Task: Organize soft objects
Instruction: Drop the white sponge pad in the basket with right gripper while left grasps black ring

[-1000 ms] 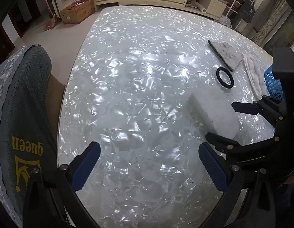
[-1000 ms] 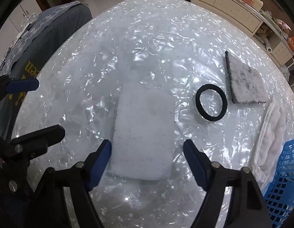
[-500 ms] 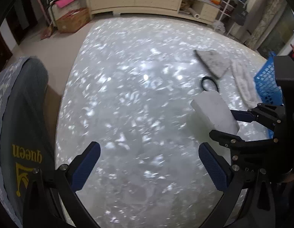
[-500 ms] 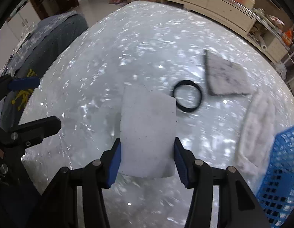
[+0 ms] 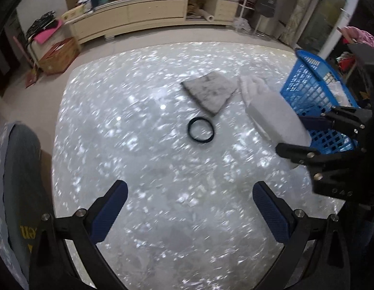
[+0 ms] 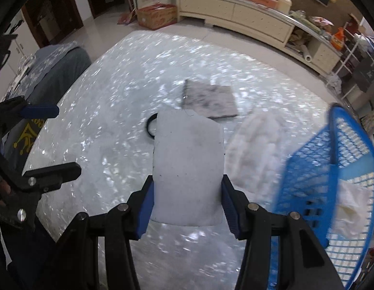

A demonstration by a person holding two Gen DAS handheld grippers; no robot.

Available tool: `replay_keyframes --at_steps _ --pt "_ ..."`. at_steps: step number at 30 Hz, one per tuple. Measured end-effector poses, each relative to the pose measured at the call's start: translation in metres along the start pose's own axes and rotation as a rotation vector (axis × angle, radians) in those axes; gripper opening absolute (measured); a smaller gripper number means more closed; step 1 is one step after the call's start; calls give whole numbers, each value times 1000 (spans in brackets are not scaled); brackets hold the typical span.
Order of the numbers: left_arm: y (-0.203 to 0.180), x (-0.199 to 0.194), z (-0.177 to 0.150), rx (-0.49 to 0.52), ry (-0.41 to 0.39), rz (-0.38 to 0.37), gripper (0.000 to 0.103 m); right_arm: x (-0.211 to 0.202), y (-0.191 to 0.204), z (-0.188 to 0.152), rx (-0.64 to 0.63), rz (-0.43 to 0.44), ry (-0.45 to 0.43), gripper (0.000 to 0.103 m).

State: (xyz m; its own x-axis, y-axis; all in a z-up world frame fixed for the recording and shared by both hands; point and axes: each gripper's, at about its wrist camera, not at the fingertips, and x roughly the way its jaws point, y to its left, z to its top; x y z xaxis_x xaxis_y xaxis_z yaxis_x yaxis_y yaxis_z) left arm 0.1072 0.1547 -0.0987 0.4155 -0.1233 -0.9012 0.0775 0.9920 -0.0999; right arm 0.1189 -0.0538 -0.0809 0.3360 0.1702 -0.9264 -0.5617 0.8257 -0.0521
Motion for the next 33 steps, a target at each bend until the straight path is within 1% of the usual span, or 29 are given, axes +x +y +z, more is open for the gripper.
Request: replay_keyframes --at_steps 3,7,12,17,19,24,28,31,33 --pt "-8 3 13 23 -3 0 103 -11 -13 -1 15 -13 -18 49" --pt "-14 10 30 33 -2 -9 103 -33 -39 -5 44 -30 -48 49" --pt "-8 27 50 15 11 -24 103 -59 -69 -9 83 -51 -84 50" --pt "0 48 58 -10 31 -20 102 -75 -89 -14 118 -81 -110 50" --pt "4 56 59 -15 42 -18 97 -80 -100 -17 132 -96 -118 50" --pt "13 79 61 -26 79 12 89 -80 -118 -24 166 -127 -118 50" --pt "20 98 62 -41 105 39 81 -72 -131 -30 195 -142 -101 50" --pt "22 109 63 -42 123 48 81 -67 -142 -34 210 -149 -84 50" --pt "23 116 63 -38 136 52 76 -65 -147 -37 230 -152 -73 50"
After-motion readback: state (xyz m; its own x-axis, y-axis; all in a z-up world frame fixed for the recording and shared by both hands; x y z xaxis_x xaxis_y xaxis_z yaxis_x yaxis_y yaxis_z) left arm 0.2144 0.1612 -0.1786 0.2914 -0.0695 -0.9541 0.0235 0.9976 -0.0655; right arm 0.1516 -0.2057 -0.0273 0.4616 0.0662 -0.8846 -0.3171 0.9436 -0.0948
